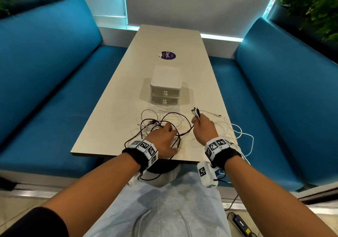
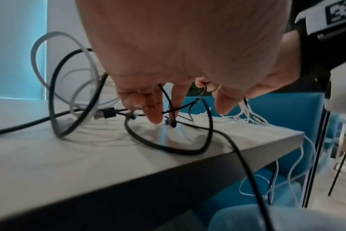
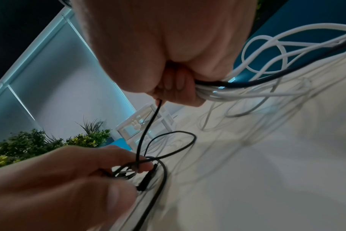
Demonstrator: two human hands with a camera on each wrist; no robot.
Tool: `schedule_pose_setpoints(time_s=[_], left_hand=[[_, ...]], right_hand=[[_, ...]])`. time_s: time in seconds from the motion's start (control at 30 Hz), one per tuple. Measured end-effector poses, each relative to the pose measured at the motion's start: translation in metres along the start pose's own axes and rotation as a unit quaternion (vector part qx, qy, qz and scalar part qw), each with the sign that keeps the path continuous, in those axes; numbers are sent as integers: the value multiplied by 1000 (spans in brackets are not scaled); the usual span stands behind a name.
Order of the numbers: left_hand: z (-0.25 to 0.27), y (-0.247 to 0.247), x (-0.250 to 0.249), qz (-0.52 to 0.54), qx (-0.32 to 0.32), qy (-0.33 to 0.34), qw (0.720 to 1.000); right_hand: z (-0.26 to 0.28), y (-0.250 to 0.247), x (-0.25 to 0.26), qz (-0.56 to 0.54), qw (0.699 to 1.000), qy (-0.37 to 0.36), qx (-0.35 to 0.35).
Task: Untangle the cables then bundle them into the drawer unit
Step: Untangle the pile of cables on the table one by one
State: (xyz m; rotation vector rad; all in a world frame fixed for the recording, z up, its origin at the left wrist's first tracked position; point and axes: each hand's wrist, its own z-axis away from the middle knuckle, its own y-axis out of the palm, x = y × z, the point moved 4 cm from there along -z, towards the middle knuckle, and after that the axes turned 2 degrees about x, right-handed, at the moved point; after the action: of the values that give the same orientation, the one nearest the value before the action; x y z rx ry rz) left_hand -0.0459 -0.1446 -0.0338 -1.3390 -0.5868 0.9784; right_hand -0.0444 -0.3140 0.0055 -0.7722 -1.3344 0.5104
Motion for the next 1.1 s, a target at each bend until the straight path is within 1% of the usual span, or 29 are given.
schedule_pose_setpoints(time_s=[0.1,0.3,0.43,0.5,0.57,0.67,0.77,0.9,0.97,1.1], left_hand=[[-3,-5,4,-2,14,15,1000],[-12,-18,15,-66,5,49,997],[-17,-28,27,-149,10,77,986],[-20,-32,33,-195,8,80,977],[-21,-38,38,-216,9,89,972],[-23,-51,44,-220,2,99,971],[-23,-51,49,-209,-7,81,974],[-23,-41,48,-149,-24,48,987],[-20,-43,39,-136,-29,33,990],[-10,-38,14,-150,-21,4,988]], right_hand=[[0,1,0,4,1000,-2,5],[-1,4,-3,3,1000,6,15],[-2,8,-6,4,1000,5,27],[-2,10,-6,2,999,5,32],[-3,12,-6,0,999,7,33],[-7,13,-5,-6,999,10,34],[-9,14,-4,-6,999,9,32],[-11,15,-5,-7,1000,12,27],[-11,14,-7,-11,1000,15,25],[-11,13,-9,-11,1000,12,19]])
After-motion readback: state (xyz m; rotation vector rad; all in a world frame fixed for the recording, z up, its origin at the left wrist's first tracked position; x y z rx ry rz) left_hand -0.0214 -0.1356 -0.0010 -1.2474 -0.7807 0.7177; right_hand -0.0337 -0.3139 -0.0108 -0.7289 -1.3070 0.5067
